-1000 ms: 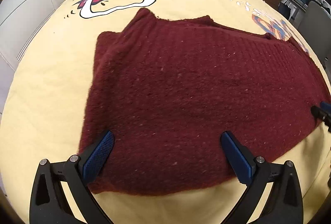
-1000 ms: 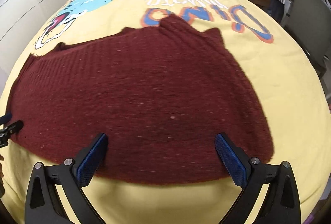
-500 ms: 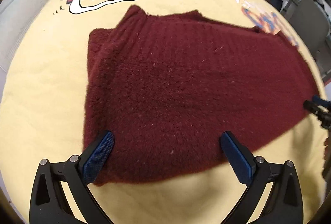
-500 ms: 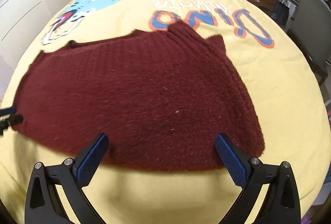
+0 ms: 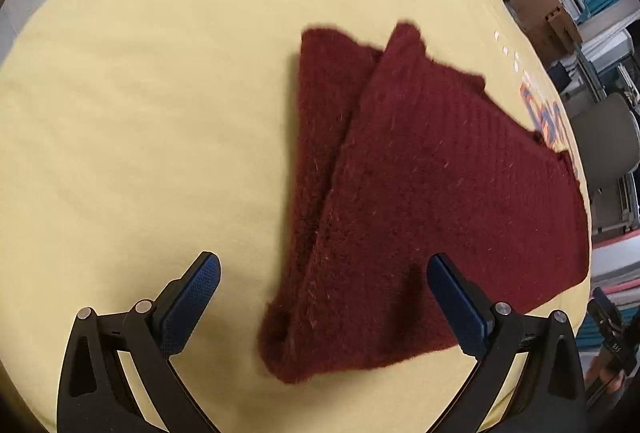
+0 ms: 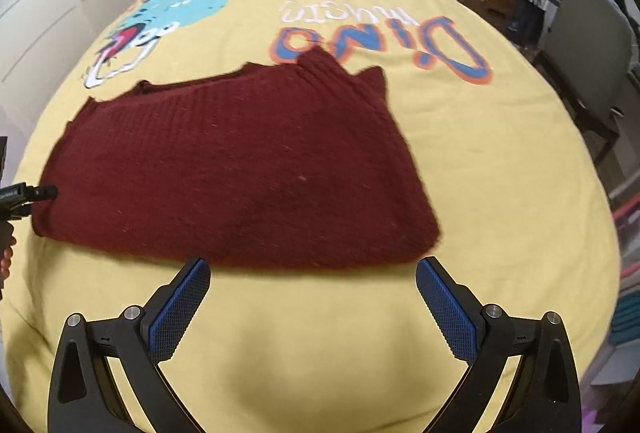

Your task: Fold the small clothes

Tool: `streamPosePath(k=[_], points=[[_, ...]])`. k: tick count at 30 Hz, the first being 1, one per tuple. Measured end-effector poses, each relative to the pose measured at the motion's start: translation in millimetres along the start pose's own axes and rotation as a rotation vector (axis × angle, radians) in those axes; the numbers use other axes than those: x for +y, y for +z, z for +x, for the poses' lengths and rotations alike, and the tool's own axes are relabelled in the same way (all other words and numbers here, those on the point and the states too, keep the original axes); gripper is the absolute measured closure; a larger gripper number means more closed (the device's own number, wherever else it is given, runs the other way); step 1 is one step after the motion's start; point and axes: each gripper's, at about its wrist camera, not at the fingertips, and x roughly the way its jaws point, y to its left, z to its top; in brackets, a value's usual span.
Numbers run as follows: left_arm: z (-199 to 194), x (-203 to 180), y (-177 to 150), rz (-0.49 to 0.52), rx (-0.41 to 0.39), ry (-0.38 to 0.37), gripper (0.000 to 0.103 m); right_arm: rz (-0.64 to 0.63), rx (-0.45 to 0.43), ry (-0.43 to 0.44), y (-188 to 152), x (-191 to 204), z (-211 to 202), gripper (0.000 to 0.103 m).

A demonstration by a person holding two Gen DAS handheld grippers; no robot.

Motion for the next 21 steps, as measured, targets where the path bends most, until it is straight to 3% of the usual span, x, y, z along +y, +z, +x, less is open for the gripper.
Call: streamPosePath(k=[2,9,11,12,13,14,16,21], points=[[13.3,-2.4,-1.1,0.021,0.026,0.014,0.001,0.022,0.007,-0.006,-2.8,-7.6,-0.6,0.000],[19.0,-7.4,-8.8,0.036,-0.008,-0.016,0.002,0.073,0.036,-0.036,-15.8,-27.3,4.1,0.000],[19.6,-11.1,-14.2,0.052,-0.002,-0.020,0.010,0.079,0.043,-0.036,-18.8,-30.3,5.0,0.000],[19.3,-14.1,-13.3,0.063,0.003,-0.034,0.027,0.079,0.042,-0.036,-19.8,-31.0,4.6,0.000],[19.4,-18.3,-15.7,0.075,0.012,-0.071,0.053,0.081,0.041,-0.035,-20.2,-31.6,4.1,0.000],[19.0,-22.4,-16.9,0.076,0.026,-0.114,0.060,0.085,0.039,-0.031,-20.7,-32.4,3.2,0.000],[17.3,-31.5,-16.3,0.102,0.029,-0.095,0.070,0.097,0.034,-0.022,-19.9,-34.8,1.7,0.000],[-0.9,-44.7,-15.0,0.118,0.018,-0.114,0.077,0.102,0.008,-0.013,-16.0,-39.8,-7.1,0.000]])
